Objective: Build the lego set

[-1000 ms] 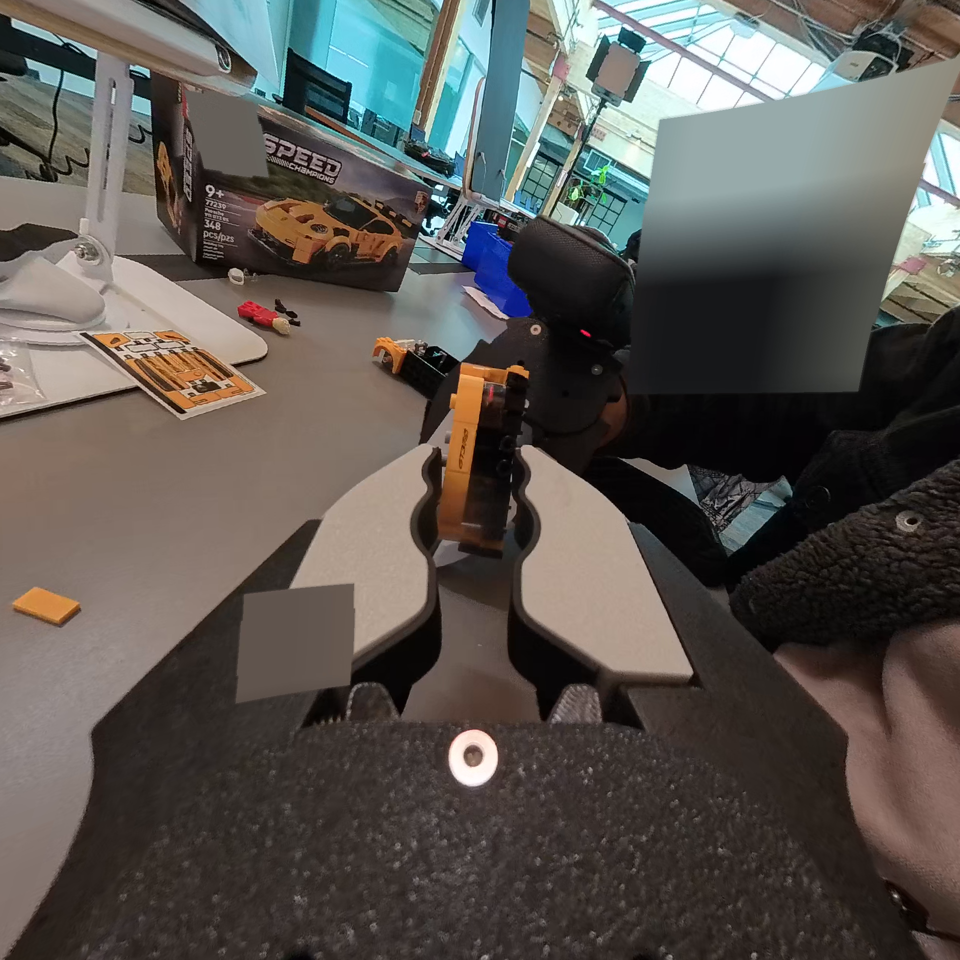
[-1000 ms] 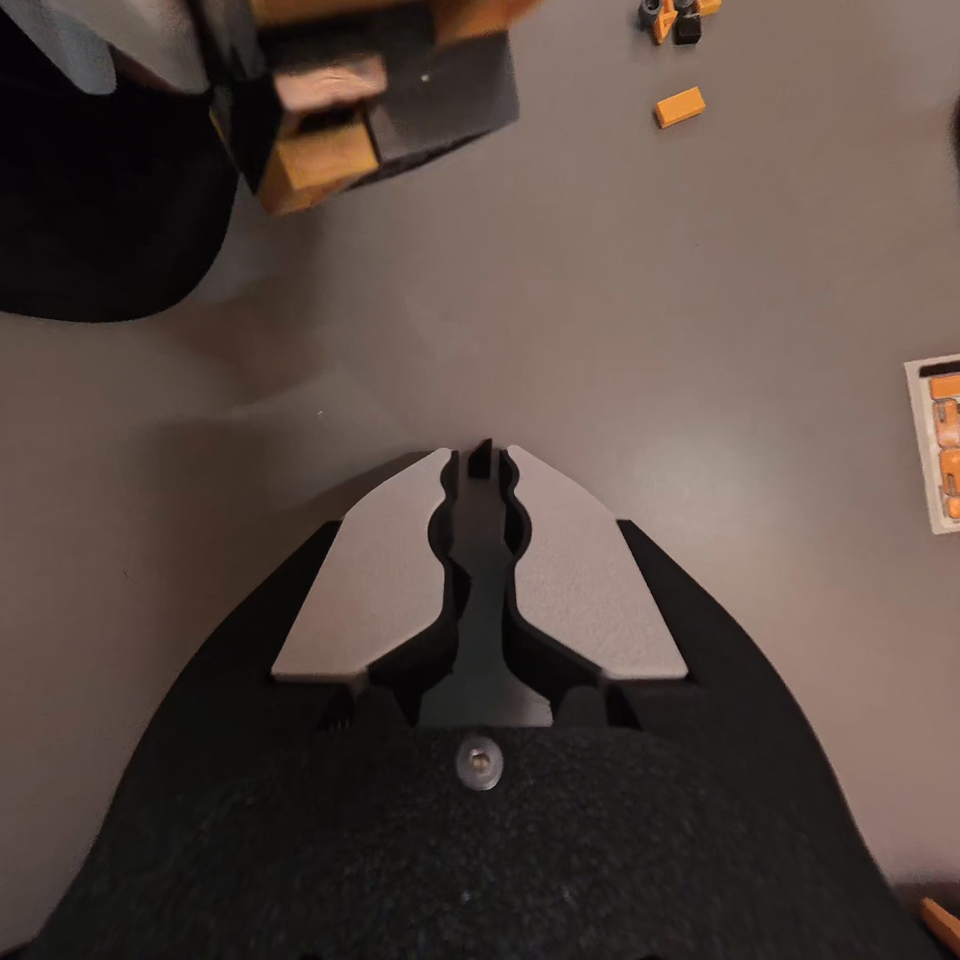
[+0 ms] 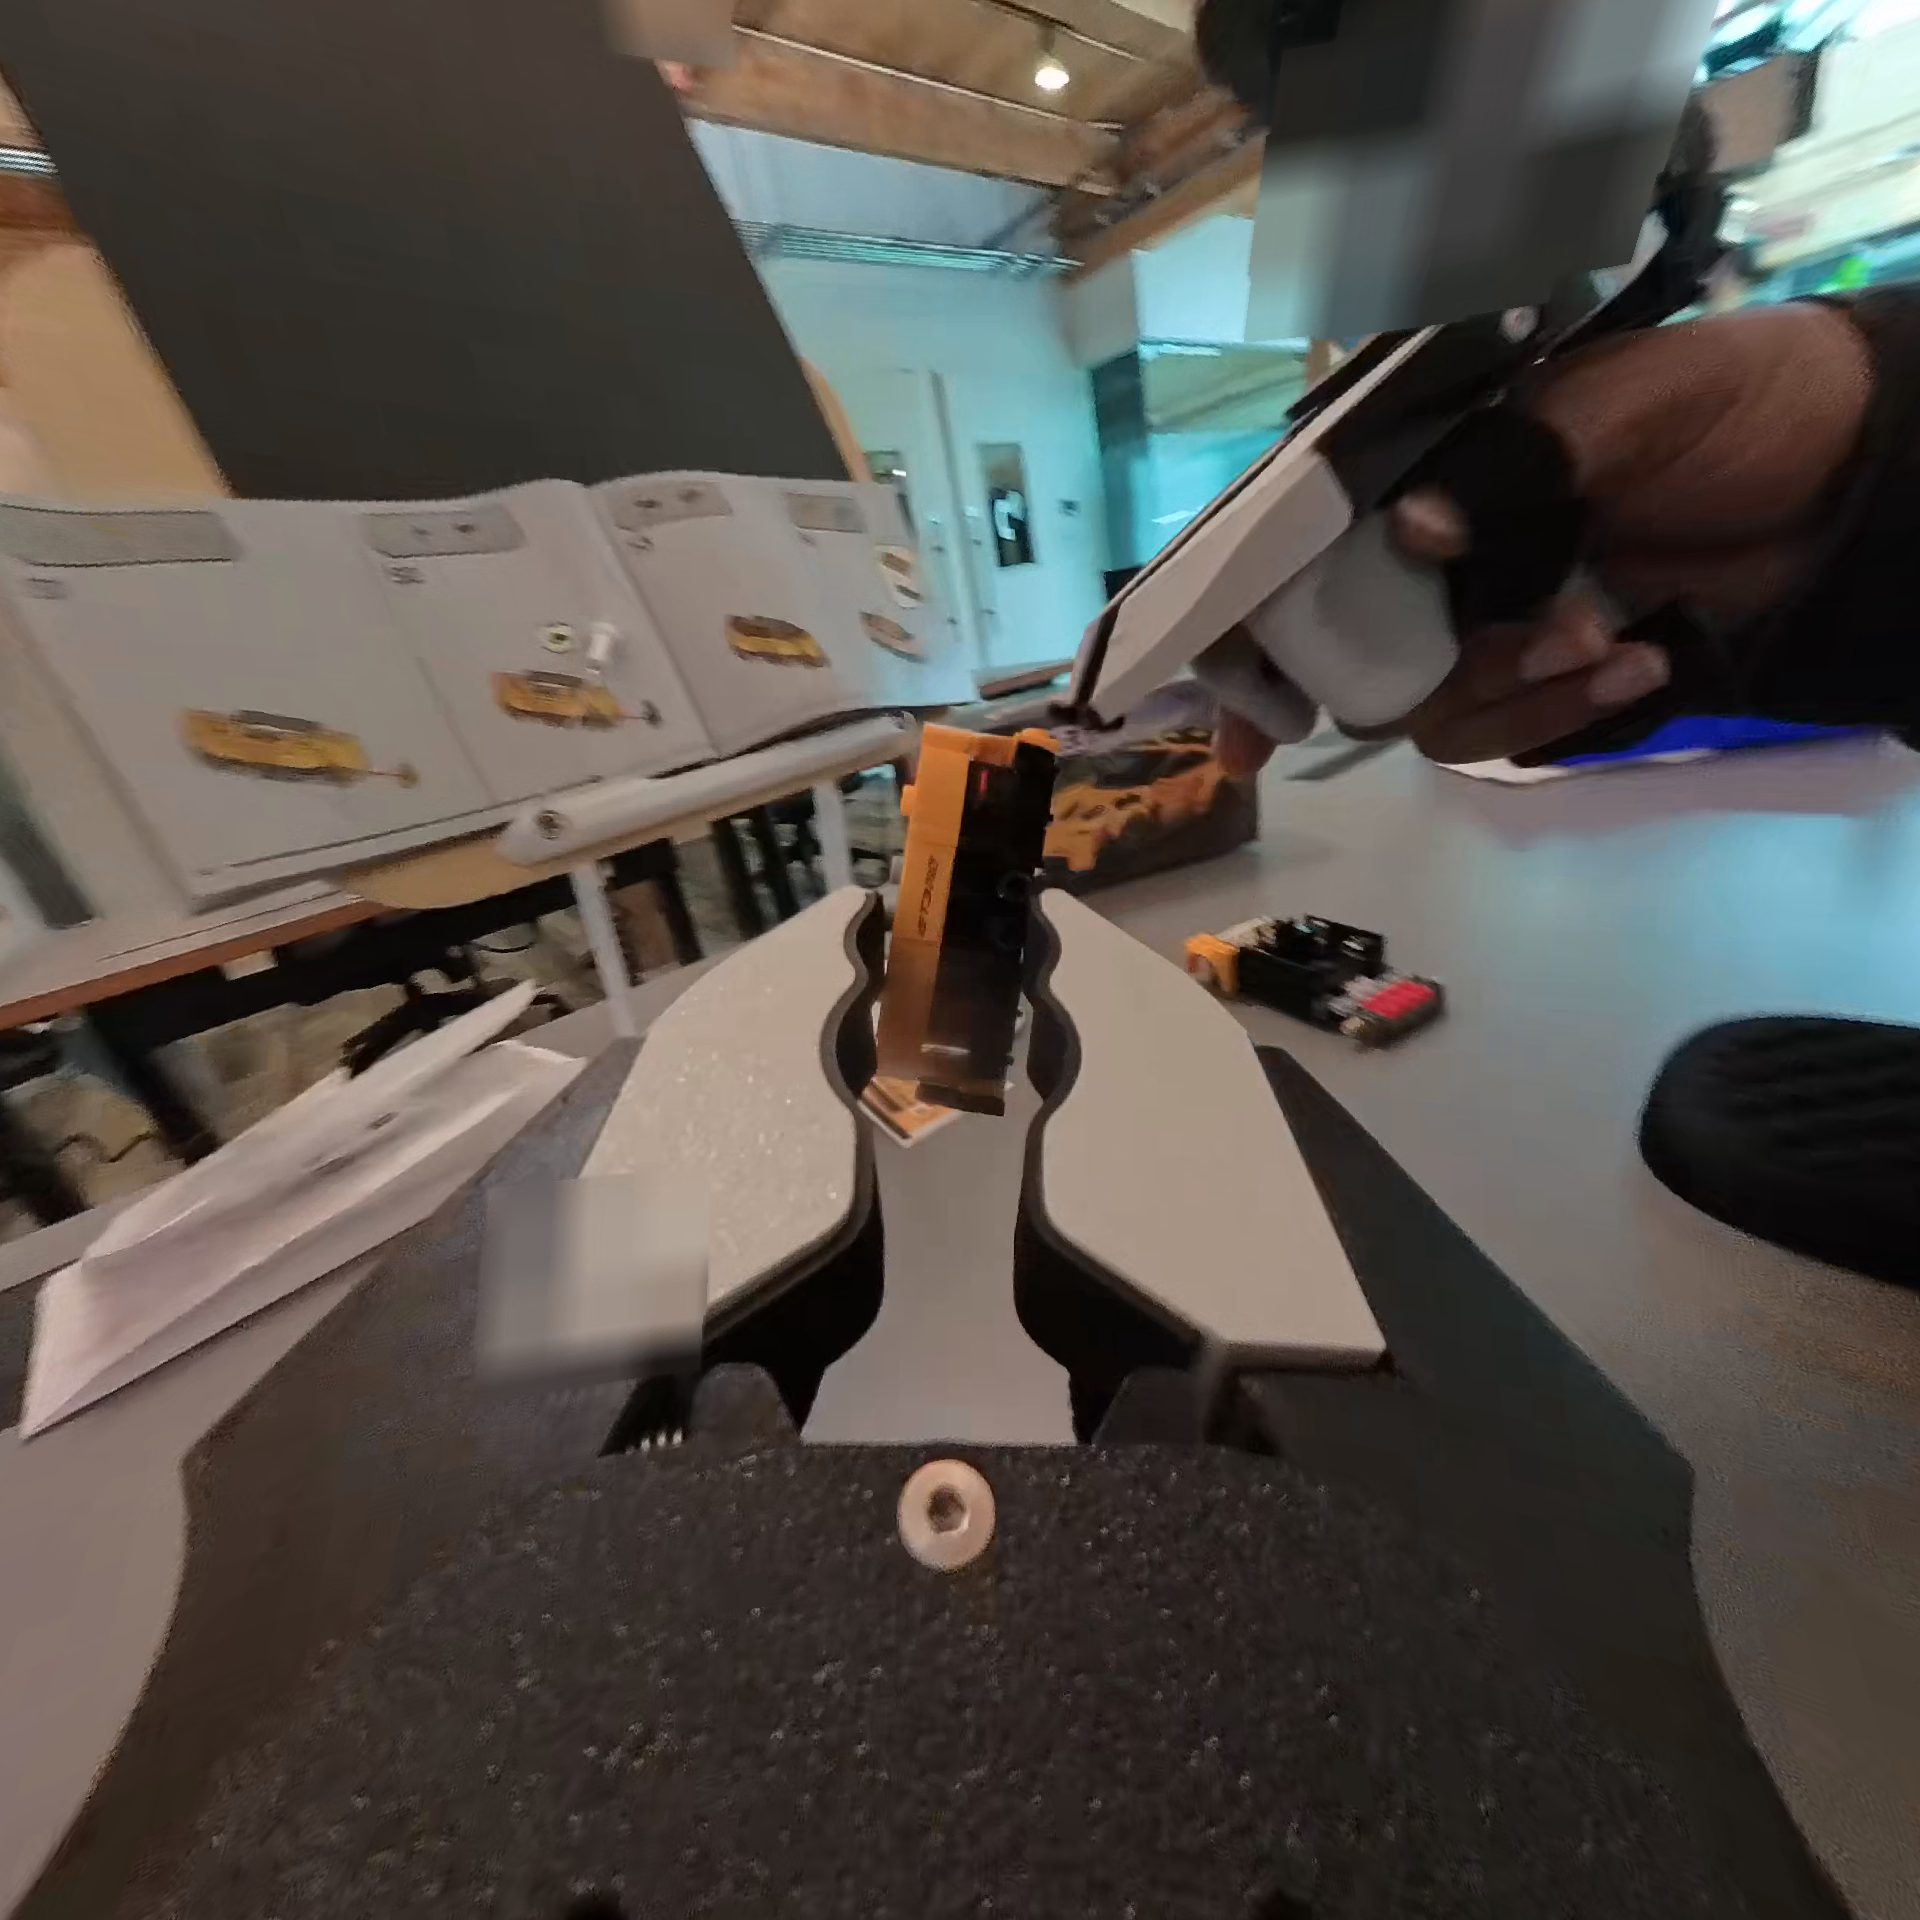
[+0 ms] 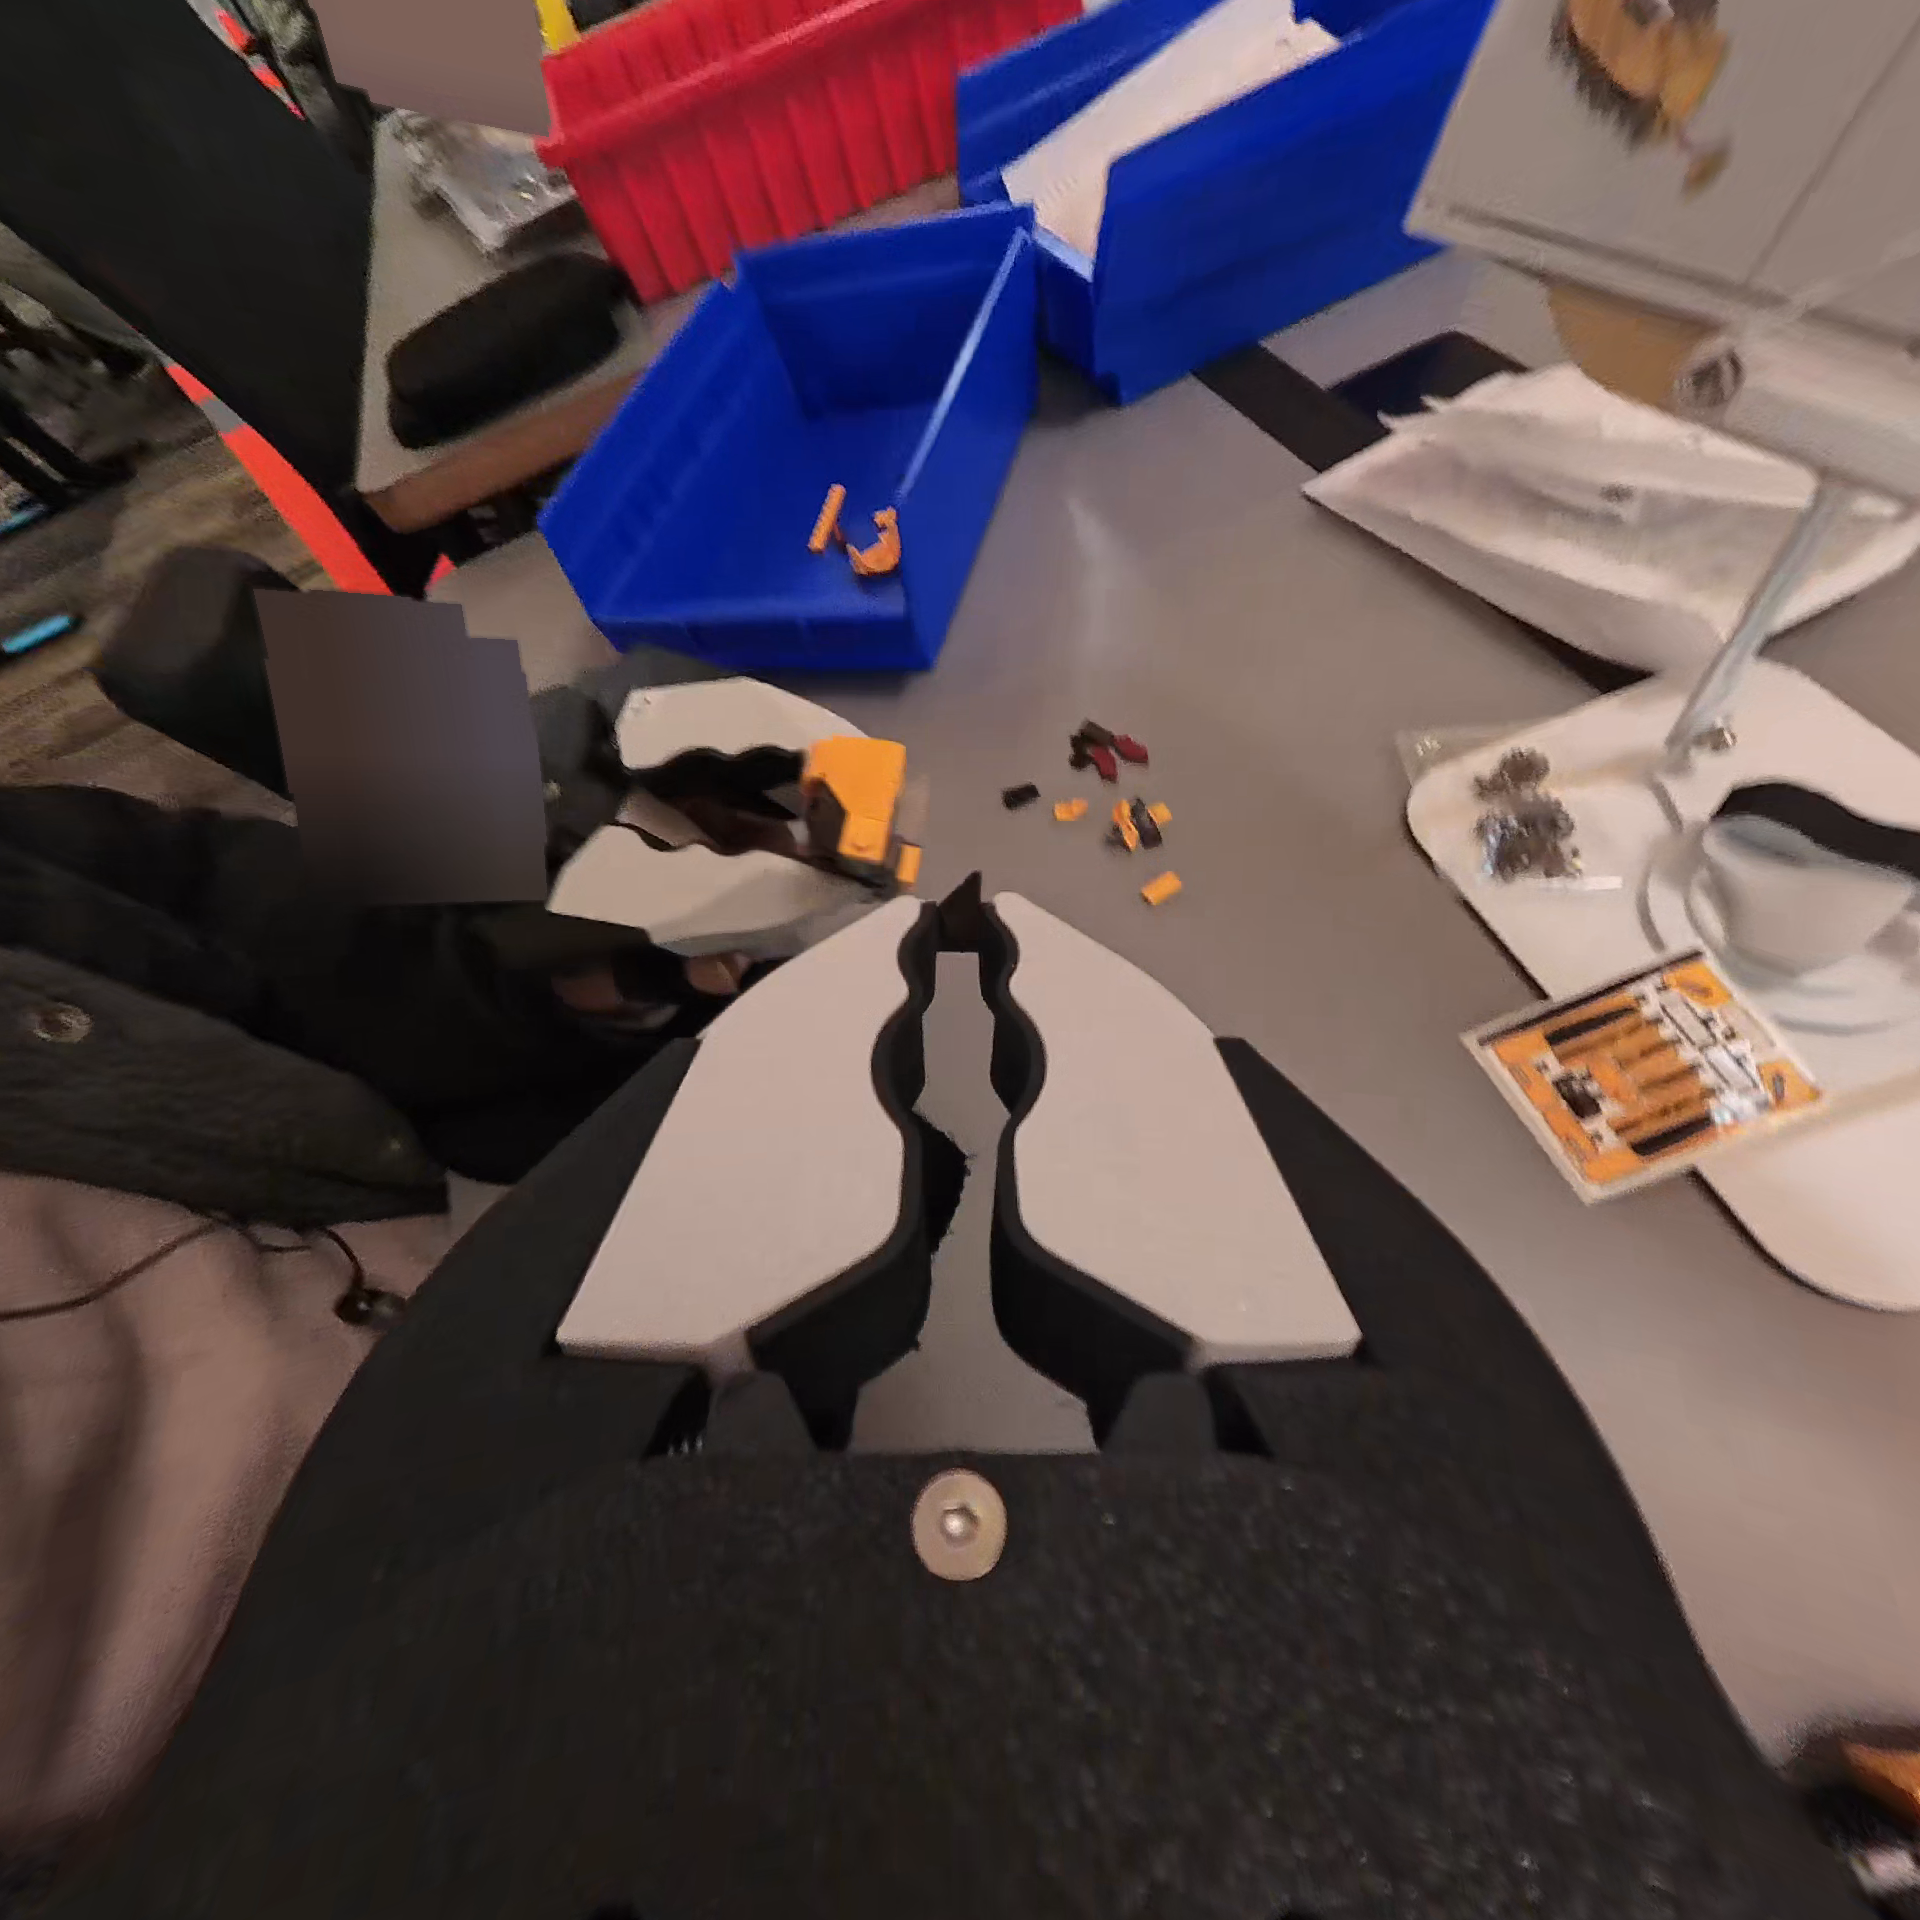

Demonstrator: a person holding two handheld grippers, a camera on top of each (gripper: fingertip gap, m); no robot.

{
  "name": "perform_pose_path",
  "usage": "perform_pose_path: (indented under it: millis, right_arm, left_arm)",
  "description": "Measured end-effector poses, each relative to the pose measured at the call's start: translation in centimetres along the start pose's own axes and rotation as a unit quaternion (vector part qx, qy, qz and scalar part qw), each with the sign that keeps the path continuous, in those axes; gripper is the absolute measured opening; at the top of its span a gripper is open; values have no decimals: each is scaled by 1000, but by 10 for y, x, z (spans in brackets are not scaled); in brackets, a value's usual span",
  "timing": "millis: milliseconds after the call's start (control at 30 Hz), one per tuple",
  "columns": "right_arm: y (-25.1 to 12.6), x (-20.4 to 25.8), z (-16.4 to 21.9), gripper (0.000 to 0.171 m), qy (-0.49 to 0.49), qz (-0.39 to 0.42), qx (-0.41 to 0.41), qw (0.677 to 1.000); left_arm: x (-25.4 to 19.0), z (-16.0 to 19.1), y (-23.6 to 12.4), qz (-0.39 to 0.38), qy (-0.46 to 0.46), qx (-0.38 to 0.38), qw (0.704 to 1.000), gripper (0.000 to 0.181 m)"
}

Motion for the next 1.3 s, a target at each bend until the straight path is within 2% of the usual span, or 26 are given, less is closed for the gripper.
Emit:
perform_pose_path:
  millis: [167,300,600,1300]
  right_arm:
    - [15,27,-34,7,-14,-16,23,1000]
    - [32,36,-47,7,-17,-6,57,998]
    - [55,40,-49,7,-6,24,110,994]
    - [65,47,-57,8,-15,28,115,993]
  left_arm:
    - [22,-9,-8,-75,-35,1,997,25]
    - [27,-9,-15,-97,-63,-1,993,25]
    - [36,-7,-19,-108,-89,-5,990,25]
    - [42,-11,-24,-115,-111,-20,987,25]
Point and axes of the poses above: each gripper's, where its closed fingertips meet, y out along the fingers, z out of its underside, x = y × z across the jaws, the point moved 4 cm from there along -y, back along the fingers, and after that the axes turned 10 degrees about y, right-handed, at the moved point
